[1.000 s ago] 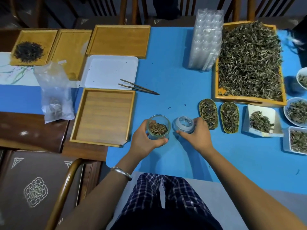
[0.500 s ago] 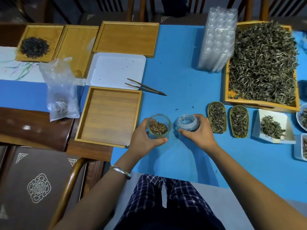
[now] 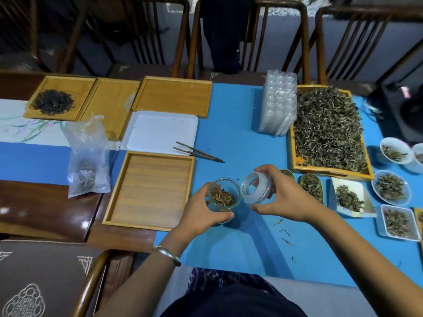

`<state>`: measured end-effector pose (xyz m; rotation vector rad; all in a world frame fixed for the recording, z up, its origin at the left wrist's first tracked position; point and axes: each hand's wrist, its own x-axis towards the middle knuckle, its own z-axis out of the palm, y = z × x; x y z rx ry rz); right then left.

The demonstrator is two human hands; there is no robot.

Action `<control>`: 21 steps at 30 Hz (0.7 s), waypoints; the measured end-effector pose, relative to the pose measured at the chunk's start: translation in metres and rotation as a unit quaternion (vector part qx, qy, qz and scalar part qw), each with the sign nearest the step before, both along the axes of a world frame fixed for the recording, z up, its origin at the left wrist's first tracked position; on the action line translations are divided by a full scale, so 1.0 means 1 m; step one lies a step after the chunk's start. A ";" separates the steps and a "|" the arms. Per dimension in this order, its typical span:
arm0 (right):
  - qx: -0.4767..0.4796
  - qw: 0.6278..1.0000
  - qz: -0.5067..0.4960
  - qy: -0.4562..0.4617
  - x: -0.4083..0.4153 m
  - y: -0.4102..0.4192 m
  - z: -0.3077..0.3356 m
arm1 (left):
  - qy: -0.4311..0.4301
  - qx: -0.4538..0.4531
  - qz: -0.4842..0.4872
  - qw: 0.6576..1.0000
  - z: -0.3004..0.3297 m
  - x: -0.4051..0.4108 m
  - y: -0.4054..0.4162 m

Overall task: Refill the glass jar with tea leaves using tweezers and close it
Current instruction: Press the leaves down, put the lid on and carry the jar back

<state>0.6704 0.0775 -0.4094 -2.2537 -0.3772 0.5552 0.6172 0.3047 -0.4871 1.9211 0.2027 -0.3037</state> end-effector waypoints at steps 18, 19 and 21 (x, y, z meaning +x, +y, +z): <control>-0.199 0.931 0.253 -0.171 -0.005 0.062 0.030 | -0.019 -0.011 -0.054 0.998 0.010 -0.015 0.004; -0.201 0.929 0.255 -0.177 -0.004 0.062 0.030 | -0.017 -0.016 -0.052 0.998 0.009 -0.016 0.005; -0.187 0.937 0.248 -0.157 -0.002 0.061 0.031 | -0.012 -0.028 -0.050 0.998 0.008 -0.017 0.007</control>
